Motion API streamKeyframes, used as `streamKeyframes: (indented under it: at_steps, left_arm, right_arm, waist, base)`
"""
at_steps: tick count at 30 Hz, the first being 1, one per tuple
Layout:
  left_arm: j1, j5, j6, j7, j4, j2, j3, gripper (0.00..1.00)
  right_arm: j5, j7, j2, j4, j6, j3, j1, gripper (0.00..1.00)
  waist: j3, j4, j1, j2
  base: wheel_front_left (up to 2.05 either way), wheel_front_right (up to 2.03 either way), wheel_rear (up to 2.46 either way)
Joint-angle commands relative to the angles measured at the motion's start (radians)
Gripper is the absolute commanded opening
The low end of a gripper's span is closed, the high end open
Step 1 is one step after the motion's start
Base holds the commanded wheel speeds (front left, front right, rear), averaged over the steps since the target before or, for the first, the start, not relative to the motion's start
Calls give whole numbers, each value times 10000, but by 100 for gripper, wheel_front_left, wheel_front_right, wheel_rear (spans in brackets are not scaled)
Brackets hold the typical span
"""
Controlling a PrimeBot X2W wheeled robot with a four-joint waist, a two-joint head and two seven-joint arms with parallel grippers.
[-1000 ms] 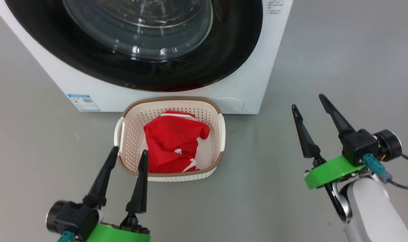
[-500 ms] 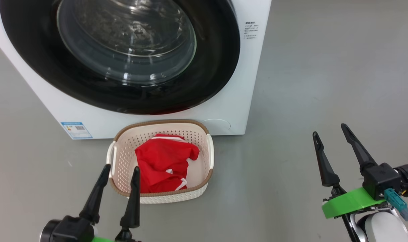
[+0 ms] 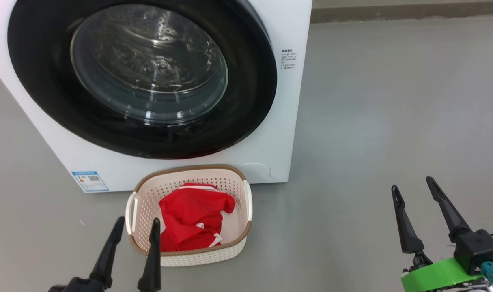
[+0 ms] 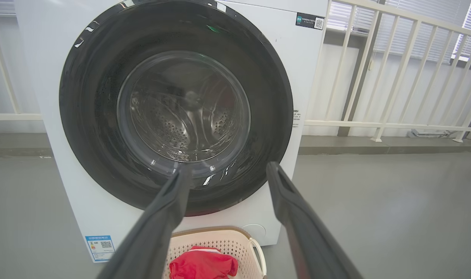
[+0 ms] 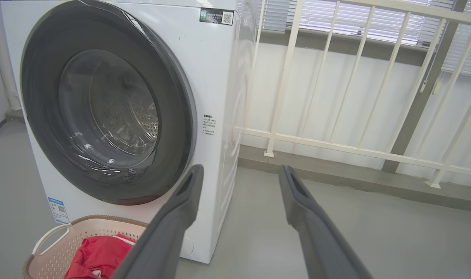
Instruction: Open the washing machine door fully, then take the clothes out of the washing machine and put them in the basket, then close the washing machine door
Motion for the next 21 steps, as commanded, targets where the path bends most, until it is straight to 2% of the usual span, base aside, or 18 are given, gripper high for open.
streamKeyframes:
  at_steps: [1, 8, 9, 20, 21]
  left_arm:
    - [-98, 117, 54, -51, -303, 64, 397, 100]
    - [126, 271, 54, -51, -343, 70, 564, 100]
    - [443, 336, -36, -51, -285, 69, 839, 100]
    - [353, 469, -159, -51, -430, 69, 857, 100]
    - [608, 437, -106, -2, -143, 10, 545, 0]
  right_arm:
    - [81, 6, -67, -377, -38, 102, -38, 100]
    - [154, 6, -66, -645, -38, -21, 331, 100]
    - [147, 6, -66, -868, -38, -361, 703, 100]
    - [328, 6, -66, -774, -38, 1, 867, 100]
    - [250, 0, 92, -537, 0, -247, 1079, 0]
  waist:
    - [-101, -35, 0, 0]
    - [-241, -56, 0, 0]
    - [-362, -73, 0, 0]
    - [-244, -29, 0, 0]
    - [-246, -32, 0, 0]
  base:
    - [0, 0, 0]
    - [0, 0, 0]
    - [0, 0, 0]
    - [0, 0, 0]
    - [0, 0, 0]
